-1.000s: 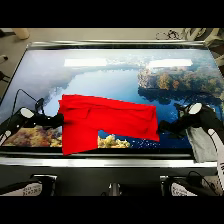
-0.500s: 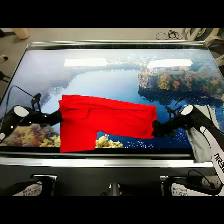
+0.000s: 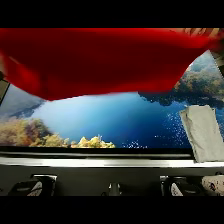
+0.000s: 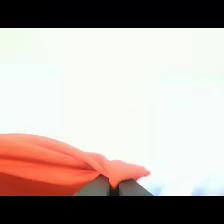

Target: Fold the shirts.

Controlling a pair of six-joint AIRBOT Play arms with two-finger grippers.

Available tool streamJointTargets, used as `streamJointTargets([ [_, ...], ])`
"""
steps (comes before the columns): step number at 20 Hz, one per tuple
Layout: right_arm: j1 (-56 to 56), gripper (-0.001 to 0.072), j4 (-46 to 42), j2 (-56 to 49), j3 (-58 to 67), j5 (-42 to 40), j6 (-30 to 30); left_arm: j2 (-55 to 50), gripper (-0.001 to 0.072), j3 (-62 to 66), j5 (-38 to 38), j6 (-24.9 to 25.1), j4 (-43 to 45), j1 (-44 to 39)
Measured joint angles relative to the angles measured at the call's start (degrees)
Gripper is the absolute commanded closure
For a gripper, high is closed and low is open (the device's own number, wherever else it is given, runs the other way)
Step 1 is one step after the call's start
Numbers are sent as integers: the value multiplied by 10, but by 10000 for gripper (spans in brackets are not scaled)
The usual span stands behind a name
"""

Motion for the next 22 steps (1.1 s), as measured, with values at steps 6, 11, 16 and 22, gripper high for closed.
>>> streamJointTargets([
  [6,-1,689,-91,101,103,29,59,46,682,163,-65,-65,58,0],
  [11,0,689,-125,44,117,144,73,-16,681,180,-181,-90,116,0],
  [16,0,689,-120,-153,99,315,76,-150,681,82,-286,-84,132,0],
  [22,23,688,-114,-422,57,265,98,-358,678,-73,-196,-59,138,-18],
])
